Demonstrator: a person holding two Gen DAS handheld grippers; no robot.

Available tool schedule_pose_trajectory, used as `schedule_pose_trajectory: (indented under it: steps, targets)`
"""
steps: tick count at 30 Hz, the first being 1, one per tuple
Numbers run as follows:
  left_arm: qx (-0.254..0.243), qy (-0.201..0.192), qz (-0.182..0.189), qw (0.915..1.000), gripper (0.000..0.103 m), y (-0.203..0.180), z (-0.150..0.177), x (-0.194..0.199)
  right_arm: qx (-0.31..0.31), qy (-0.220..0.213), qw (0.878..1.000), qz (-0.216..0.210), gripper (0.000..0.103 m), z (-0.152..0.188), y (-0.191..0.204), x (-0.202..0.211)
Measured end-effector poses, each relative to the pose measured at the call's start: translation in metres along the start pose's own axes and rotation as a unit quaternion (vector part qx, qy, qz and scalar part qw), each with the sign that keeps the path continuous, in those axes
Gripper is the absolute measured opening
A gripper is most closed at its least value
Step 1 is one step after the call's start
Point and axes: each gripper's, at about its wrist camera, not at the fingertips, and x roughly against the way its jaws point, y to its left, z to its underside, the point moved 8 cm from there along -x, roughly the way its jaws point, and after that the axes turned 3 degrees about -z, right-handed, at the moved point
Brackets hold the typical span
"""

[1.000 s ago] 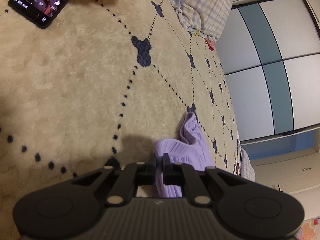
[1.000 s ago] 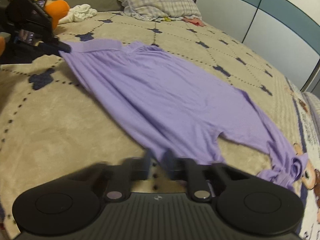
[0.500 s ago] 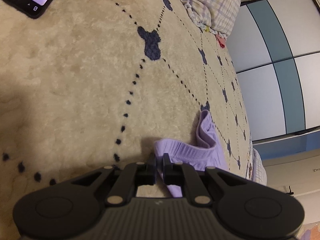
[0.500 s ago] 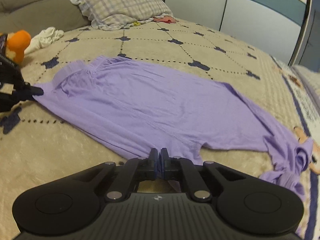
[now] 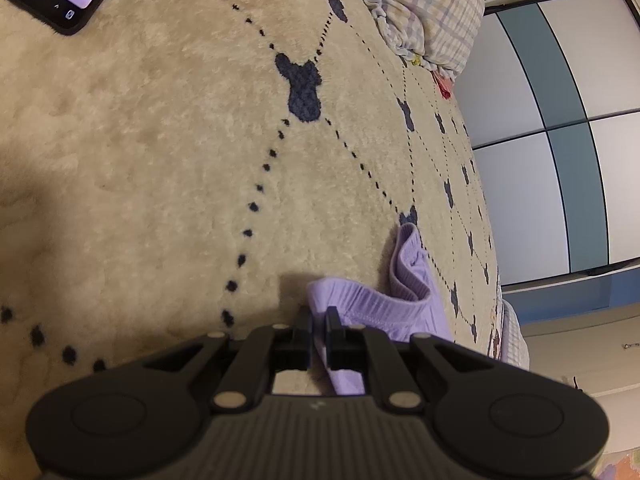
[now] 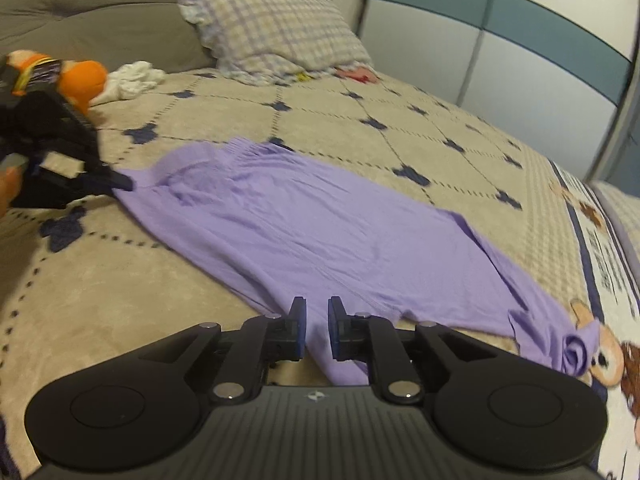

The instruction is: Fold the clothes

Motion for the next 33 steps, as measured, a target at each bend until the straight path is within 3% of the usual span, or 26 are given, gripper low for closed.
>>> schedule_pose_trajectory:
  steps: [7, 14, 22, 33]
  targets:
    - [0.003, 0.001, 0.0, 1.0, 0.006, 0.001, 0.0, 0.001, 0.048, -0.007, 0.995, -0.085, 0.012, -0.002, 0.034, 0.007]
    - [0.005, 0.003, 0.001, 1.0, 0.006, 0.001, 0.0, 0.001, 0.064, 0.031, 0.997, -0.034, 0.013, 0.005, 0.025, -0.017]
    - [0.009, 0.007, 0.006, 0.9999, 0.006, 0.001, 0.0, 0.001, 0.086, 0.043, 0.995, -0.019, 0.019, 0.011, 0.017, -0.027]
    - [0.03, 0.01, 0.037, 0.9988, 0.006, -0.009, -0.001, 0.014, 0.141, -0.001, 0.989, -0.033, 0.019, -0.008, 0.051, -0.02]
